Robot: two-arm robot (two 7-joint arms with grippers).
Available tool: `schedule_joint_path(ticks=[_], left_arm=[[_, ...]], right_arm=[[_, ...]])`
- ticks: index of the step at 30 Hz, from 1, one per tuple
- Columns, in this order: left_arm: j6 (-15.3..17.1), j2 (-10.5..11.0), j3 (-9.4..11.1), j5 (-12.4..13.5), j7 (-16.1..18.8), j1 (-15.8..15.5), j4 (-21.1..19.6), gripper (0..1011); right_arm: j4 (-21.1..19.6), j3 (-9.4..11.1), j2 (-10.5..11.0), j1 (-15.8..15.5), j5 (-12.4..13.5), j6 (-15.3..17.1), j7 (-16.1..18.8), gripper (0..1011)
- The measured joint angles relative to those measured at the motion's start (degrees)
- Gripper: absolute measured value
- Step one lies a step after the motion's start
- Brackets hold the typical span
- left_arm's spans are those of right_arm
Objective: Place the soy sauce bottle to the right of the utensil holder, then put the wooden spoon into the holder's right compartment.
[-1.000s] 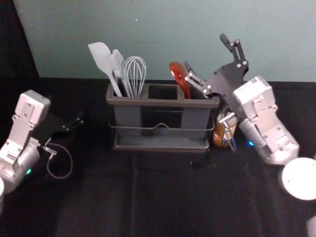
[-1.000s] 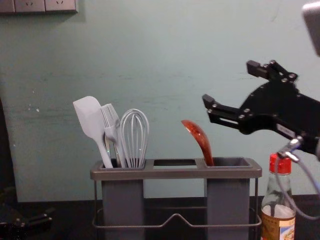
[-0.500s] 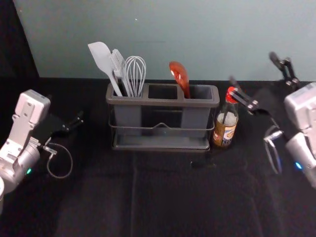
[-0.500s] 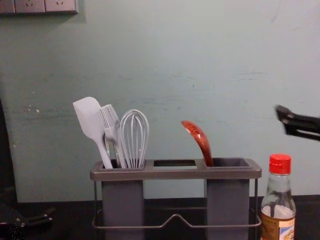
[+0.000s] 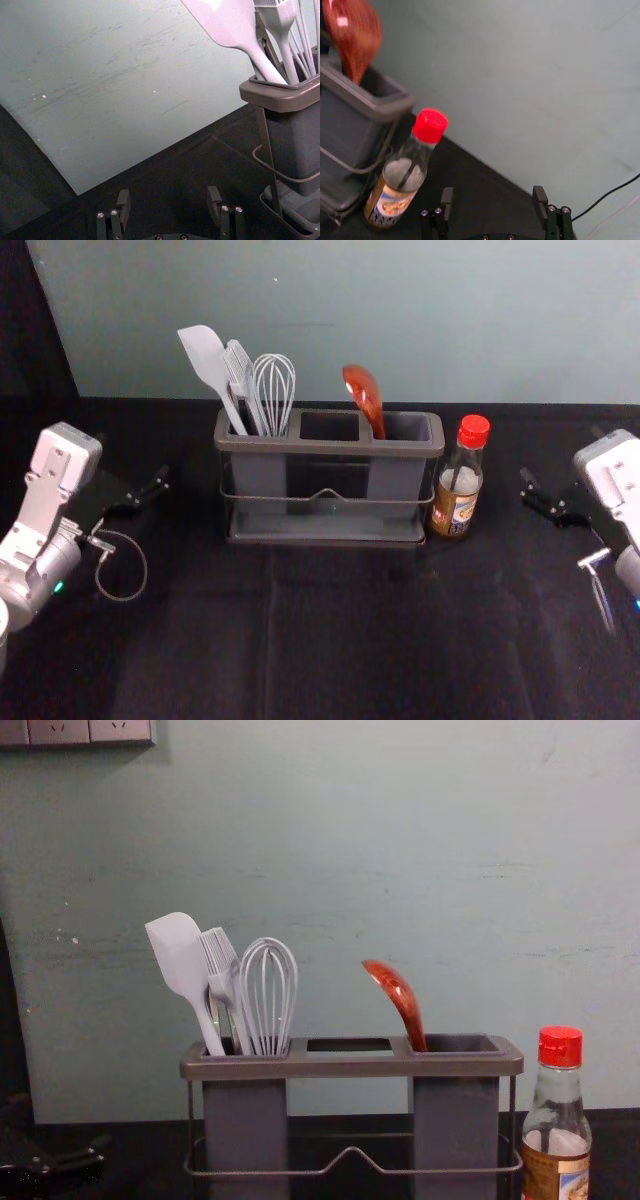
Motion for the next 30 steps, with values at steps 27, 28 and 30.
schedule_joint_path(ticks=[27, 28, 30], left_arm=[[0.0, 0.0, 0.0, 0.0, 0.0, 0.0, 0.0, 1005], [0.0, 0.0, 0.0, 0.0, 0.0, 0.0, 0.0, 1005], [0.0, 0.0, 0.0, 0.0, 0.0, 0.0, 0.0, 1005]], right_arm=[[24.8, -2.1, -6.9, 19.6, 5.4, -0.1, 1.4, 1004], [24.9, -1.9, -7.1, 19.6, 5.8, 0.0, 1.2, 1004], [25.1, -1.6, -7.5, 19.6, 6.7, 0.1, 0.9, 1004]])
